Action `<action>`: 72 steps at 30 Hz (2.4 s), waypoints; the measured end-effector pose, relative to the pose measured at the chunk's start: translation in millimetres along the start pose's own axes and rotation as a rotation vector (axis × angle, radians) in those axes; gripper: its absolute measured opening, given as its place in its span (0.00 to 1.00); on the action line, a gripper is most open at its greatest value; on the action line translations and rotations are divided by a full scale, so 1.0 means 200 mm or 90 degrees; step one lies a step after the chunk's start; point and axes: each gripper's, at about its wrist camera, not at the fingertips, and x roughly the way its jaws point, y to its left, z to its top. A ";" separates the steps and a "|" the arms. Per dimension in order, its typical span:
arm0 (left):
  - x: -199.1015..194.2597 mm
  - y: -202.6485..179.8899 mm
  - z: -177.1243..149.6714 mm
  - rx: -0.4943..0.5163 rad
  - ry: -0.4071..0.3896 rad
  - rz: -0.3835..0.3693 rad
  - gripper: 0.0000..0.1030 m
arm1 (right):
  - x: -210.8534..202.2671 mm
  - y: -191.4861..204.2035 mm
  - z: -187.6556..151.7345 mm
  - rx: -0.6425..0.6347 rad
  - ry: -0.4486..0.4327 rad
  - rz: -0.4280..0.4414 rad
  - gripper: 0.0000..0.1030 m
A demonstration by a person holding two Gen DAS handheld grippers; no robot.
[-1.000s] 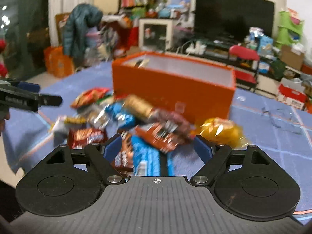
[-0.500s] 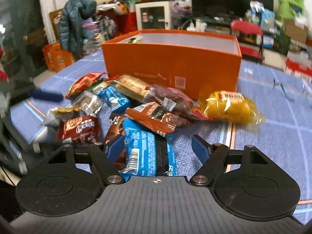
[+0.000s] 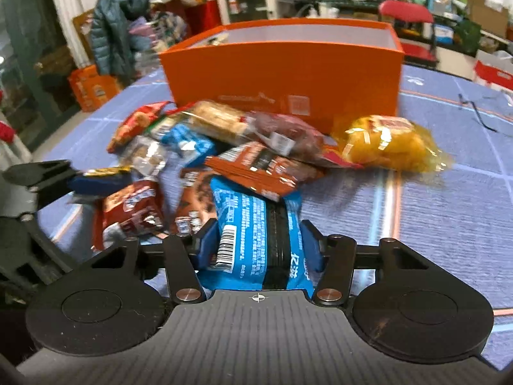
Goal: Organize snacks
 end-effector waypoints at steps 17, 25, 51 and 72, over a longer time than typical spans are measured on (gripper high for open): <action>0.02 0.03 0.01 -0.073 -0.003 0.082 0.99 | -0.05 -0.02 -0.01 -0.008 -0.018 -0.035 0.54; 0.05 0.03 0.01 -0.084 0.013 0.123 0.99 | -0.04 -0.03 -0.01 0.001 -0.012 -0.035 0.53; 0.06 0.01 0.01 -0.111 0.023 0.181 0.82 | -0.02 -0.04 -0.01 0.013 -0.001 -0.041 0.50; 0.07 0.01 0.01 -0.118 0.025 0.184 0.92 | -0.01 -0.04 -0.01 0.016 0.001 -0.042 0.50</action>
